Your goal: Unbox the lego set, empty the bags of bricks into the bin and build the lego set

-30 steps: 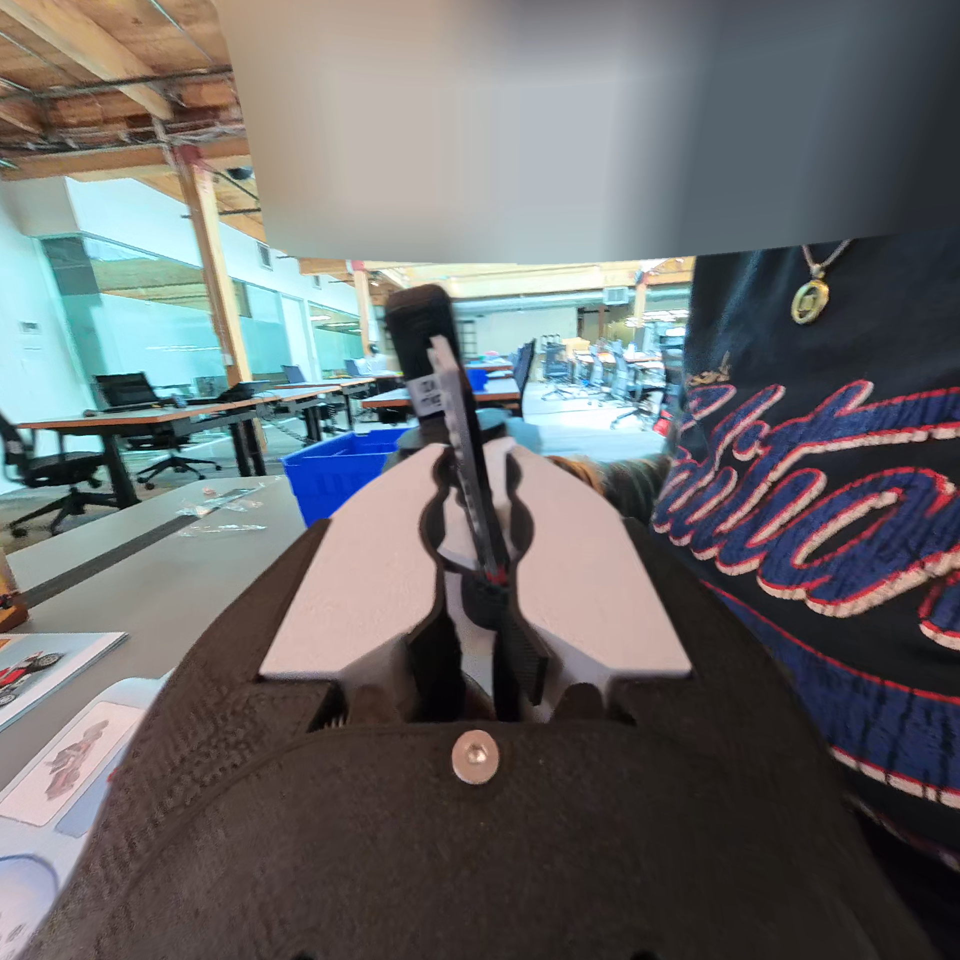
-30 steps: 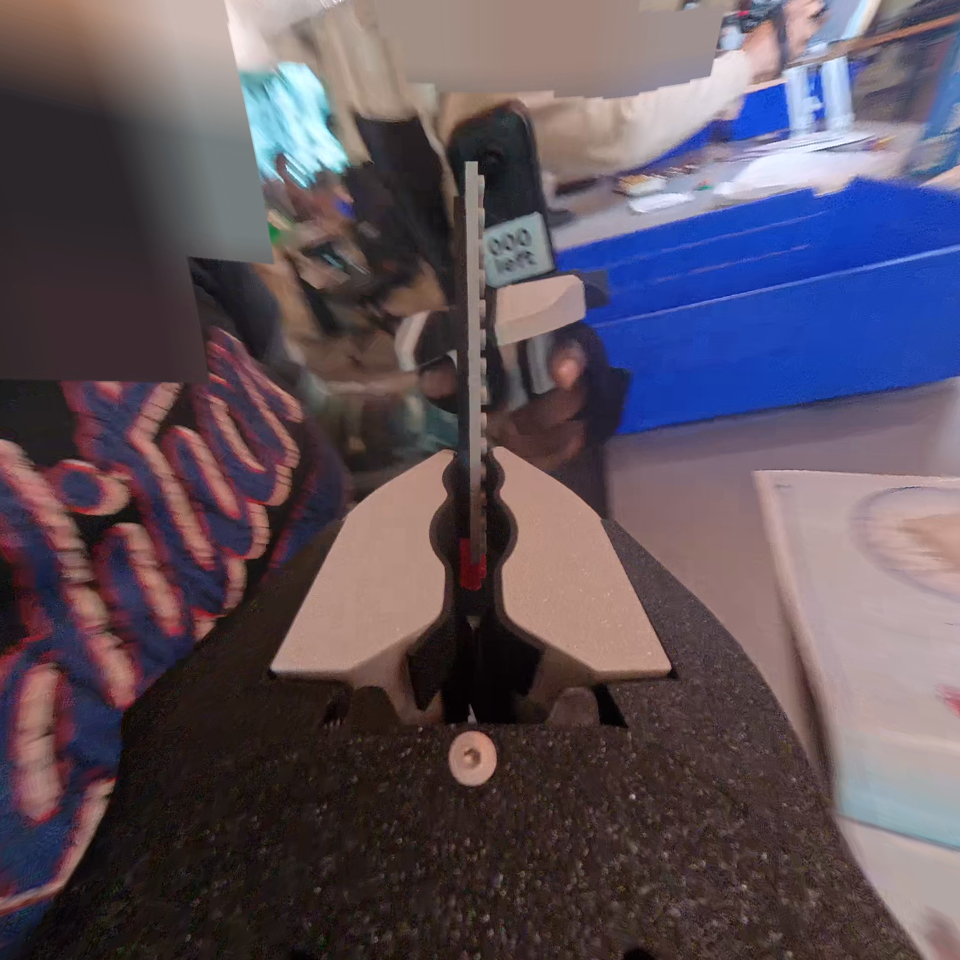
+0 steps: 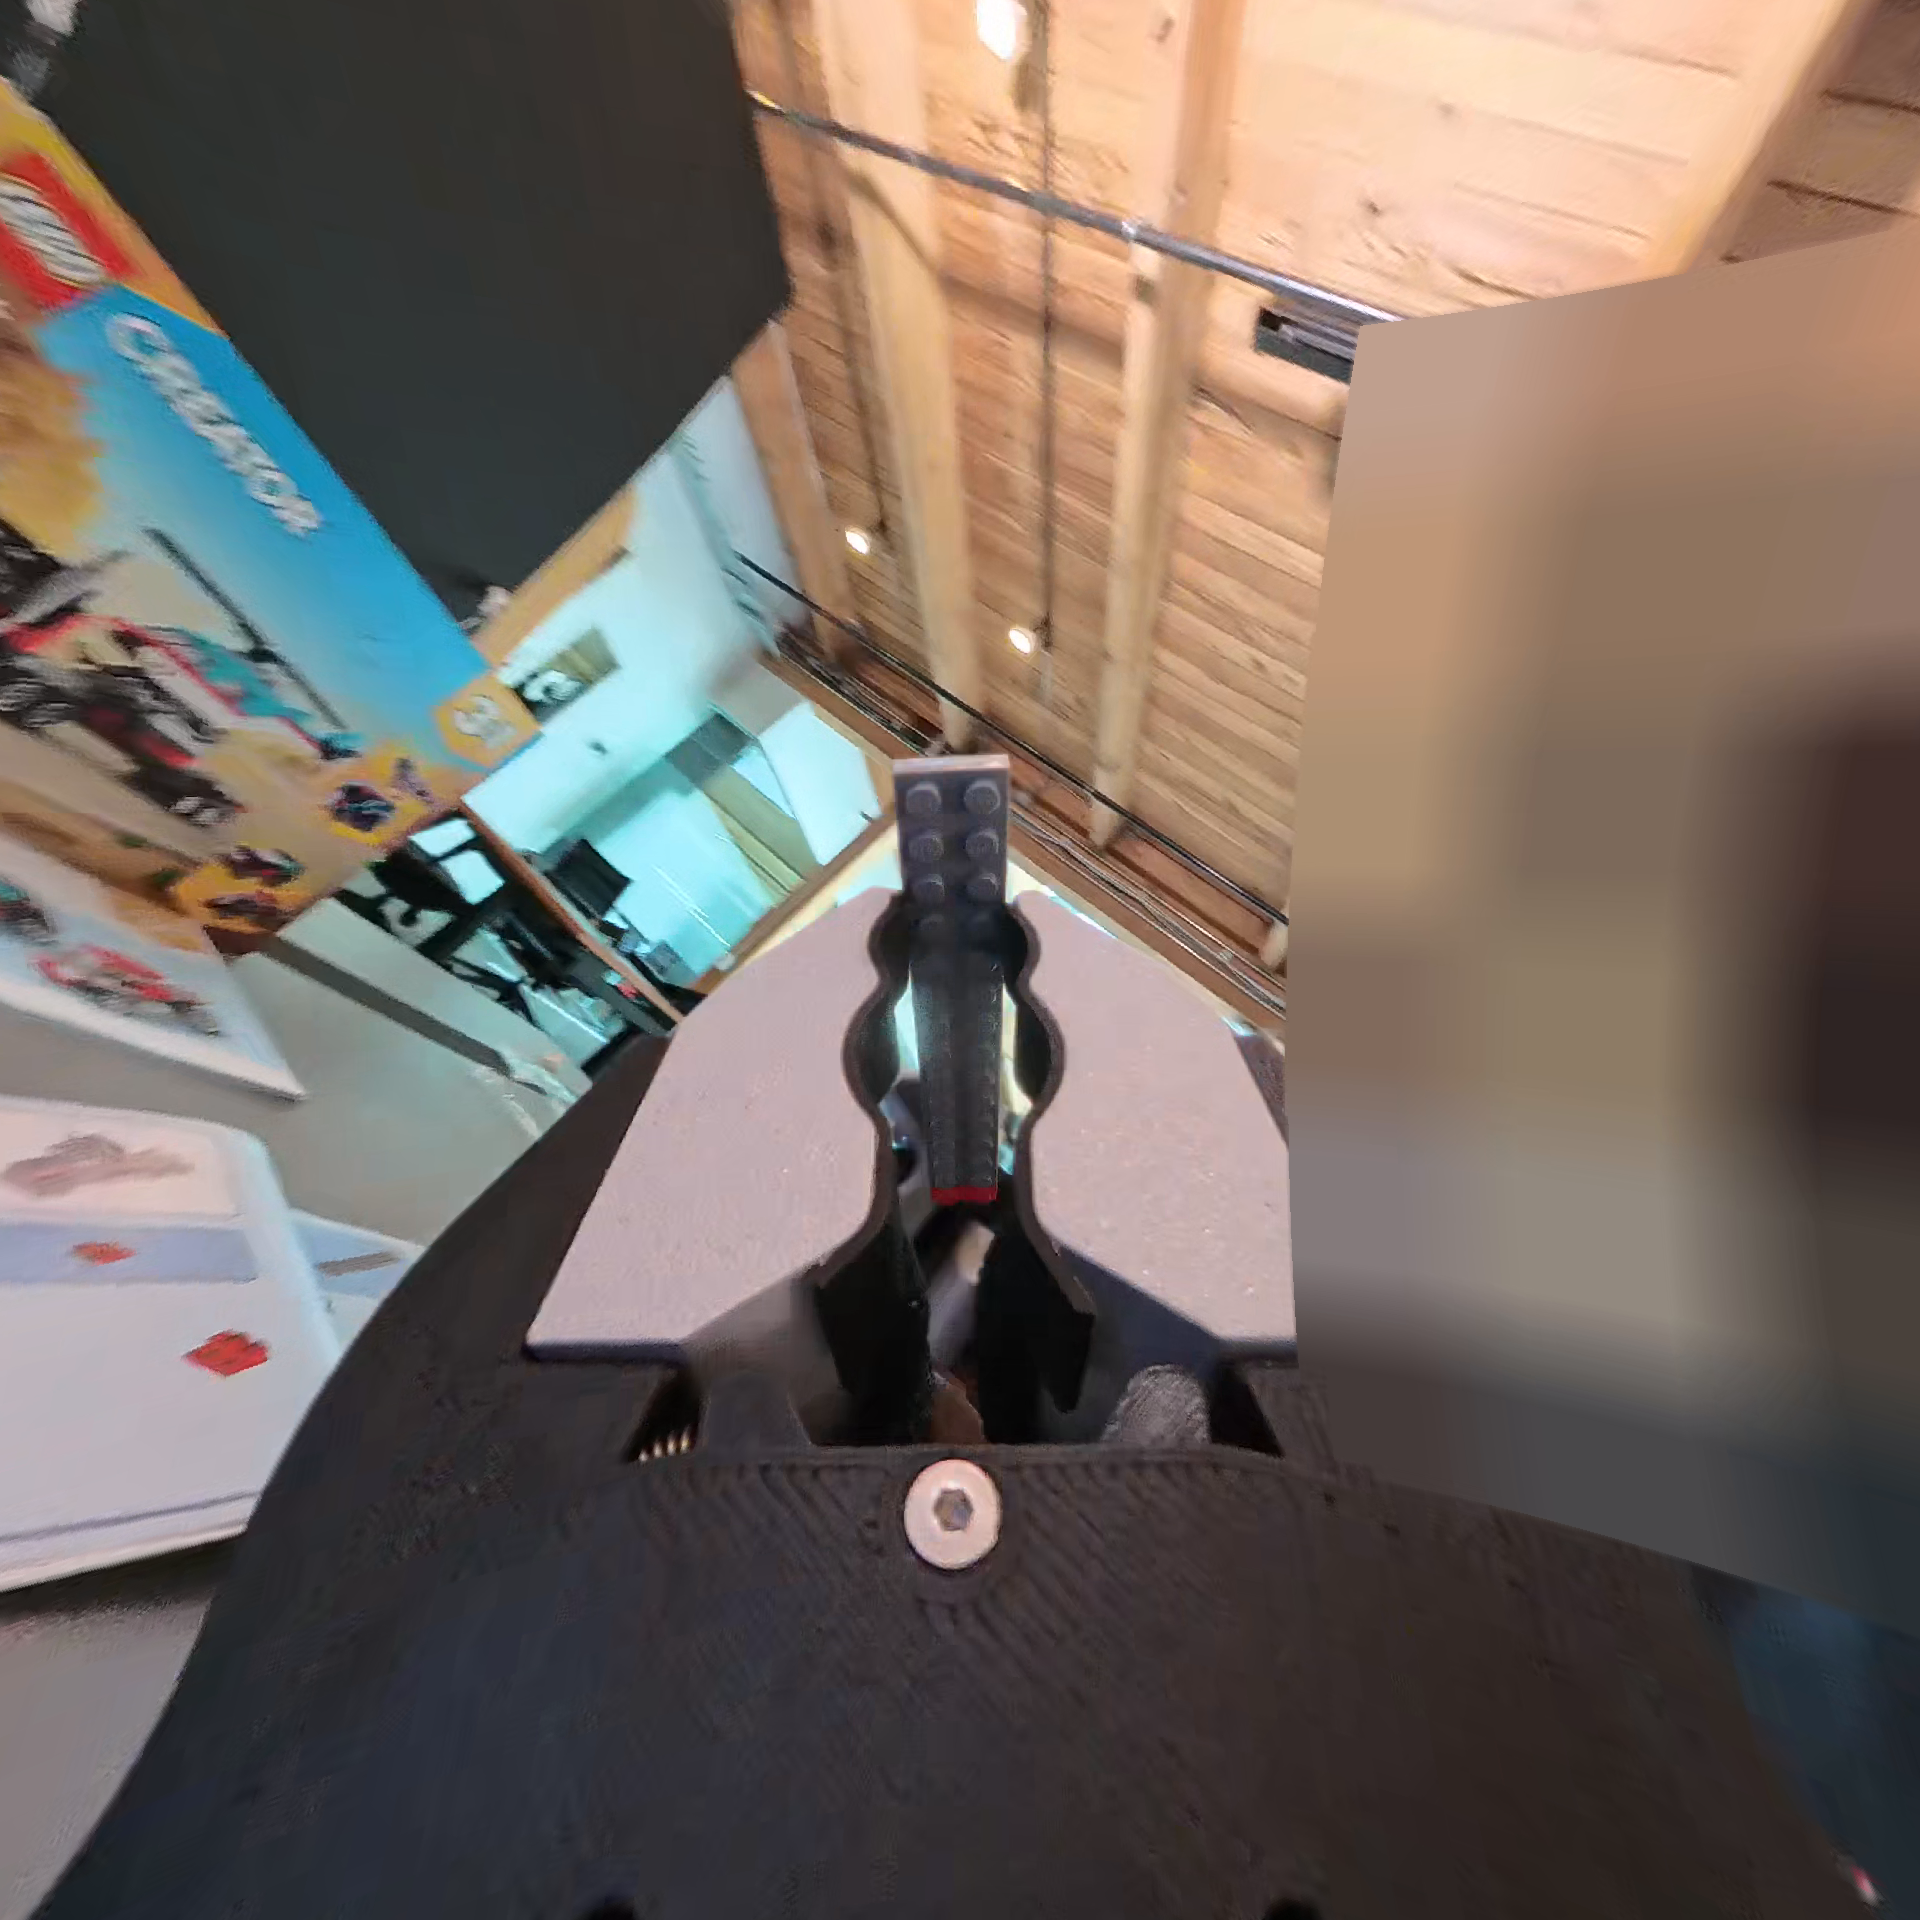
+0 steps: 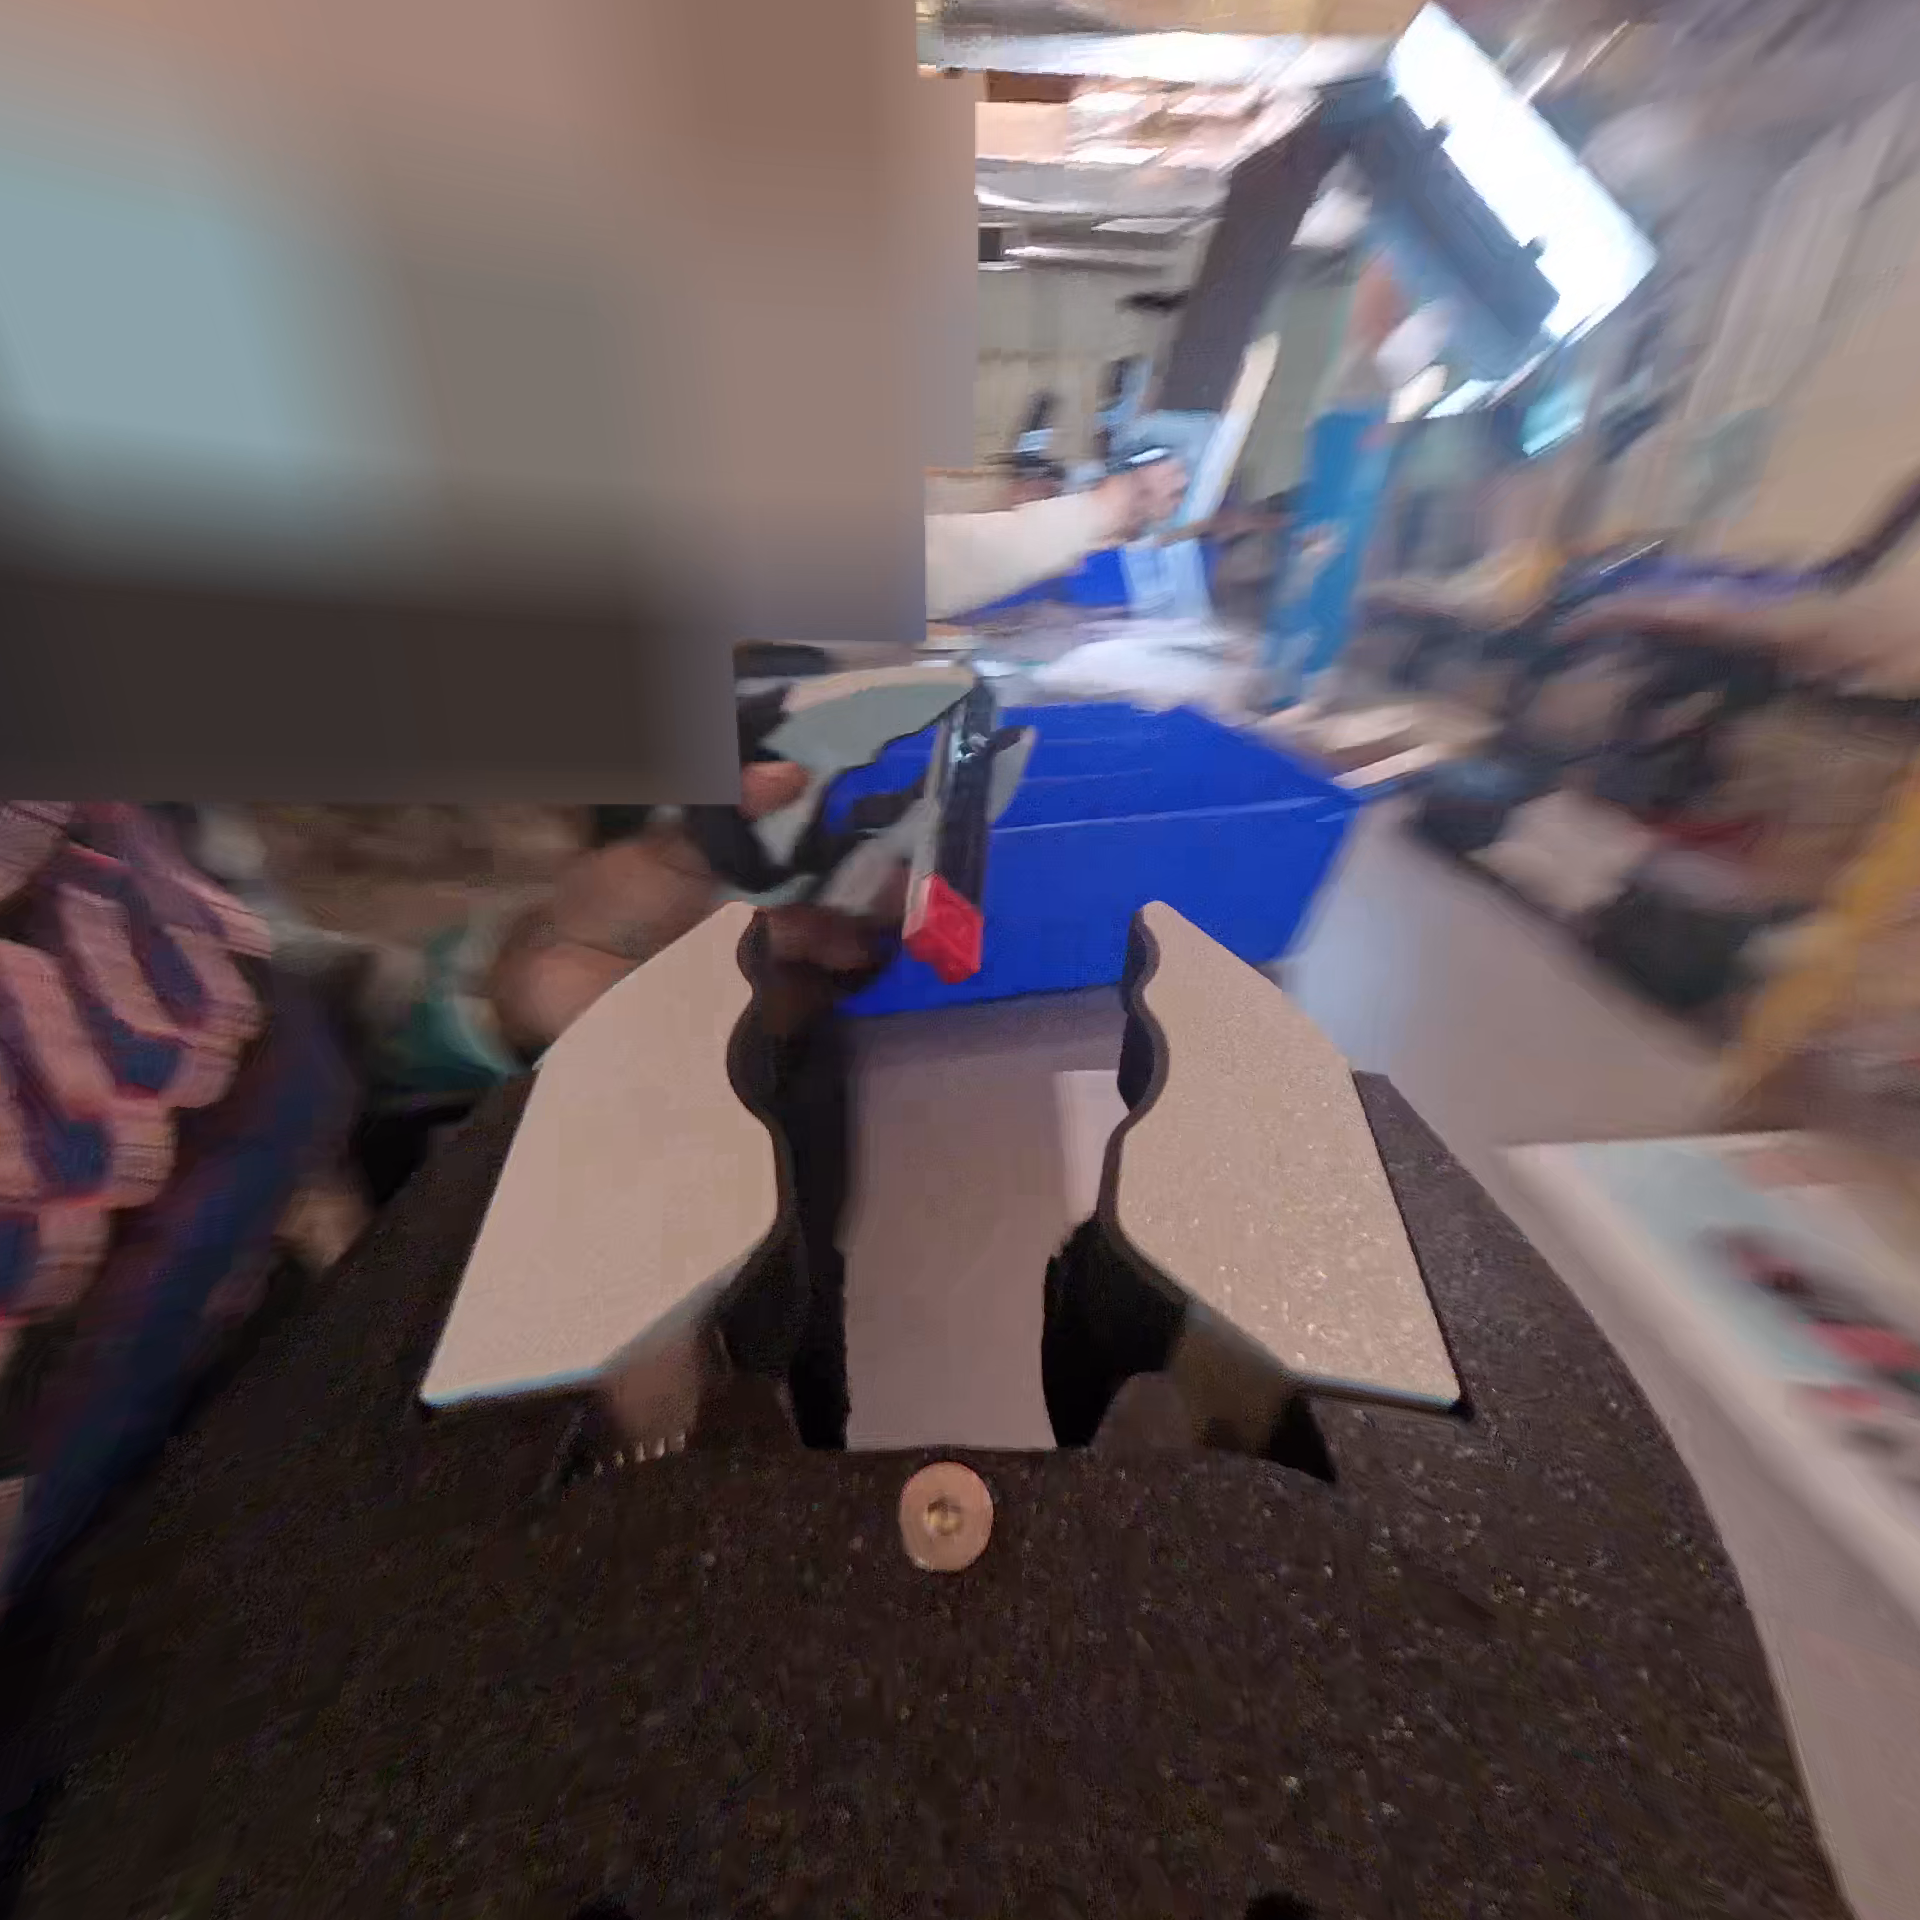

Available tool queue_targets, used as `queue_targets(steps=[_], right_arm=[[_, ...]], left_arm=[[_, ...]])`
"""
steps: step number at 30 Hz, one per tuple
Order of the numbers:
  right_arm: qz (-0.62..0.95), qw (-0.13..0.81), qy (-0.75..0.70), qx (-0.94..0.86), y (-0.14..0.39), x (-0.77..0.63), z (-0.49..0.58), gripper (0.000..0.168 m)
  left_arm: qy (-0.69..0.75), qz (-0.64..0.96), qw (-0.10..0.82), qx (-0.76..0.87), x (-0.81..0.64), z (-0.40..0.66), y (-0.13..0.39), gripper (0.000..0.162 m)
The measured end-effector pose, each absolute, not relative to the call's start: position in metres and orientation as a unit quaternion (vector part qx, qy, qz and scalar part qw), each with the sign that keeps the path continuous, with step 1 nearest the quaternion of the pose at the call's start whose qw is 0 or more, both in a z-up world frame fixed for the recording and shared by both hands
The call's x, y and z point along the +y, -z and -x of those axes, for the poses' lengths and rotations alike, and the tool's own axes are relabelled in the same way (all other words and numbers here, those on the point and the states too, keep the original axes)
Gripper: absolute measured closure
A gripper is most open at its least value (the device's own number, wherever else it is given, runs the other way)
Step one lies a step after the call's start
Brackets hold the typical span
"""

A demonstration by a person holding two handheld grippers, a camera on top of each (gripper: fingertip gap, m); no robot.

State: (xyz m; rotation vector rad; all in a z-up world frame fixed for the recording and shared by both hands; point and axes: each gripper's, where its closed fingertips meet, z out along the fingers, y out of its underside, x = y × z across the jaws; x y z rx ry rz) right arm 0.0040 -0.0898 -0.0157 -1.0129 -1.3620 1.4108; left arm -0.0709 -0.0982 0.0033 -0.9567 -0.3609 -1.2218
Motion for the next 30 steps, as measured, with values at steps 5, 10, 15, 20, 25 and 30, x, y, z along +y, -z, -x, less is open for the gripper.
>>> queue_targets(steps=[5,10,15,20,25,30], right_arm=[[0.37,0.596,-0.399,-0.59,0.018,-0.103,0.009,0.125],[0.377,0.612,-0.328,-0.613,0.026,-0.097,0.02,0.158],[0.406,0.529,-0.489,-0.562,0.02,-0.098,0.011,0.16],[0.396,0.441,-0.606,-0.531,0.015,-0.106,-0.006,0.16],[0.391,0.418,-0.516,-0.637,0.04,-0.12,-0.011,0.161],[0.382,0.404,-0.472,-0.684,0.046,-0.123,-0.015,0.16]], left_arm=[[0.535,0.454,0.685,-0.195,-0.091,0.06,0.003,0.145],[0.544,0.48,0.664,-0.18,-0.089,0.041,0.005,0.146],[0.562,0.487,0.666,-0.064,-0.096,0.026,-0.002,0.131],[0.461,0.514,0.704,0.164,-0.115,0.019,-0.002,0.109],[0.274,0.577,0.666,0.385,-0.126,0.01,0.013,0.111],[0.13,0.602,0.591,0.521,-0.126,-0.004,0.042,0.144]])
